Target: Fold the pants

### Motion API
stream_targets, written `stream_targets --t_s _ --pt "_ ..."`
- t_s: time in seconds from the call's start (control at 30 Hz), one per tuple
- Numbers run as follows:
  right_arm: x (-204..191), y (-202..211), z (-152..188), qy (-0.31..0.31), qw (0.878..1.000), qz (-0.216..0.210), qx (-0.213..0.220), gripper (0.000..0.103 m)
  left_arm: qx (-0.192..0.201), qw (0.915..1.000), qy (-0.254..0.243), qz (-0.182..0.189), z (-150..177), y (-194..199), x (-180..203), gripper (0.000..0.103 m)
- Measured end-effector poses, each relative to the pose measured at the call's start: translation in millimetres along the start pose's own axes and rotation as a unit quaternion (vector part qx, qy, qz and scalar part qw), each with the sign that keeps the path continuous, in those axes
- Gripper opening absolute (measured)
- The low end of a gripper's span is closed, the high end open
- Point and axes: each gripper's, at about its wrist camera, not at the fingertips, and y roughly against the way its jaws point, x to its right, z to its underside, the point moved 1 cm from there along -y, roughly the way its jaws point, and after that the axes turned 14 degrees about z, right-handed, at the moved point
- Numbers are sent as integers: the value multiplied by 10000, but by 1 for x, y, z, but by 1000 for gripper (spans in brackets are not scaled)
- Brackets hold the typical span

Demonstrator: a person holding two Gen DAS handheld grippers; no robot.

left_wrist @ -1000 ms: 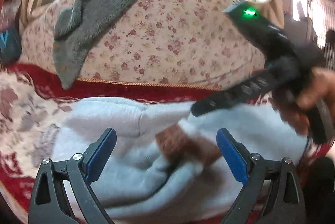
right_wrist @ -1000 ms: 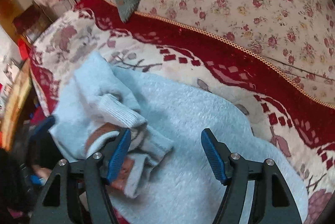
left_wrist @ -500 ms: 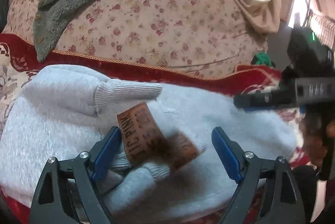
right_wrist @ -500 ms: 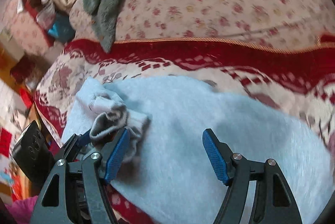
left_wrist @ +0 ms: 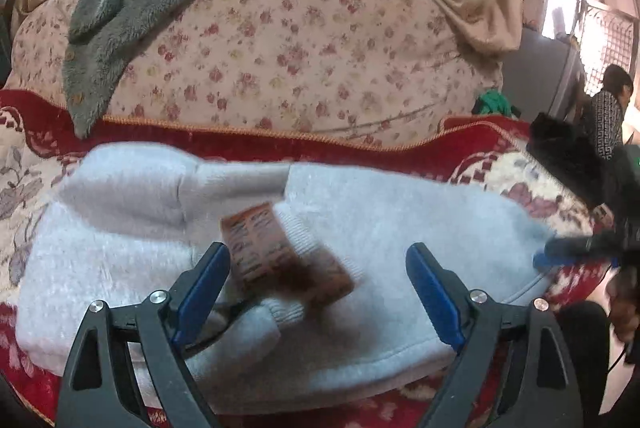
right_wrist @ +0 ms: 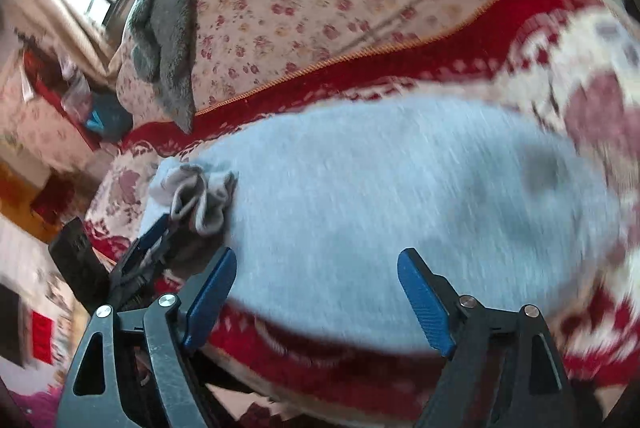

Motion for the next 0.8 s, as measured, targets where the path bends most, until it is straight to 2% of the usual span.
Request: stream_targets --t_s 0.03,0.13,0.33,0.5,0.6,0.73,0.8 --pt "6 3 6 -129 9999 16 19 90 28 9999 -103 -21 -3 1 4 98" --pt "13 13 19 -321 9994 -93 100 91 40 9994 -350 6 -13 -1 17 99" --pt "20 35 40 -414 9984 -325 227 95 -219 9980 -181 574 -33 -24 30 99" --pt "43 11 56 -921 9957 -126 -24 97 -644 9923 -258 1023 -37 -53 50 99" --pt "54 -7 59 -1208 9926 -47 -85 97 -936 9884 -284 1159 -38 -72 58 99" --pt "65 -31 58 -1600 9869 -141 -182 98 -1214 9836 -241 1312 -49 -99 63 99" --pt "70 -35 60 -1705 9851 -185 -92 99 -1371 9797 -142 1457 -56 -114 62 99"
